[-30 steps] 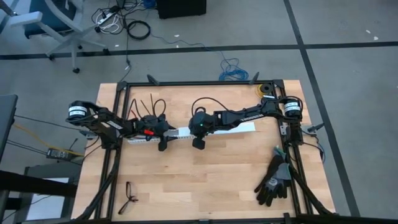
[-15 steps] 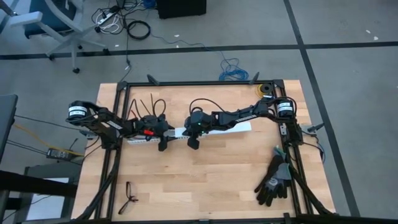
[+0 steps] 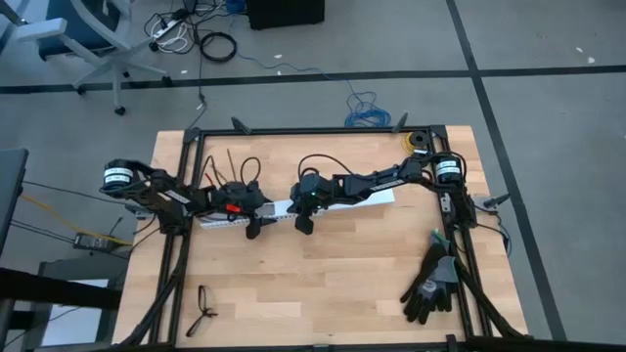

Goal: Ziptie cables
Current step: Close the white cable duct with the white cable duct cover

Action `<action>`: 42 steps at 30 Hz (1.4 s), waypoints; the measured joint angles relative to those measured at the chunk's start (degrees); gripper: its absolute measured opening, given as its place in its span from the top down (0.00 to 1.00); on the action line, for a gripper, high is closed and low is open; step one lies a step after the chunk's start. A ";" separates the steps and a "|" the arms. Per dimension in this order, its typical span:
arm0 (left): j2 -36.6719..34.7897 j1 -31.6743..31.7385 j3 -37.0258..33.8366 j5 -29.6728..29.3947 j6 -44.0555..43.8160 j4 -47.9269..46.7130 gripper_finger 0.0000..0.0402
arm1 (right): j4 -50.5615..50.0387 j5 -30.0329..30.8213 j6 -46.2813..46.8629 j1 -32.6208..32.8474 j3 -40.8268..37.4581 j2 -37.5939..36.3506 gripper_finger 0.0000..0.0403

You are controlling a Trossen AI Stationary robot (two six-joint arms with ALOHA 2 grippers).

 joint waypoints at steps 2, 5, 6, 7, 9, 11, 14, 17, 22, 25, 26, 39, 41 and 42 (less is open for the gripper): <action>-0.82 0.00 -1.48 -0.31 -0.03 0.73 0.25 | 0.02 0.04 0.00 0.00 -0.02 0.00 1.00; -1.64 0.00 -4.16 -0.64 -1.07 4.49 0.26 | 0.06 0.17 0.00 -0.02 -0.02 0.00 1.00; -1.77 0.00 -5.23 -0.58 -1.66 6.66 0.26 | -0.01 0.17 0.00 -0.02 -0.02 0.00 1.00; -1.85 0.00 -6.26 -0.52 -1.98 8.63 0.27 | -0.09 0.20 0.01 -0.03 -0.02 0.00 1.00; -1.84 0.00 -8.09 -0.50 -2.97 12.31 0.27 | -0.13 0.20 0.02 -0.07 -0.02 0.00 1.00; -1.79 0.00 -8.52 -0.42 -3.22 13.29 0.27 | -0.17 0.23 0.02 -0.09 -0.04 0.00 1.00; -1.80 0.00 -8.55 -0.21 -3.10 12.95 0.27 | -0.17 -0.40 0.07 -0.36 -0.04 0.00 1.00; -1.85 0.00 -8.52 -0.21 -2.99 11.57 0.27 | -0.15 -0.98 0.30 -0.49 -0.07 0.00 1.00; -1.87 0.00 -8.51 -0.19 -3.52 11.68 0.27 | -0.15 -1.03 0.59 -0.48 -0.09 0.00 1.00; -2.33 -0.01 -8.55 -0.36 -3.48 12.62 0.27 | -0.15 -1.07 0.59 -0.48 -0.09 0.00 1.00; -2.38 0.00 -8.55 -0.83 -3.54 12.63 0.27 | -0.15 -1.09 0.59 -0.48 -0.09 0.00 1.00; -2.50 0.14 1.52 0.42 -1.75 -2.29 0.27 | -0.20 -1.14 -0.05 -0.48 -0.13 0.02 1.00; -3.02 0.13 4.14 0.66 0.18 -7.69 0.27 | -0.24 -1.16 -0.08 -0.48 -0.13 0.02 1.00; -3.76 0.18 5.14 0.73 1.28 -10.73 0.27 | -0.24 -1.18 -0.09 -0.48 -0.13 0.02 1.00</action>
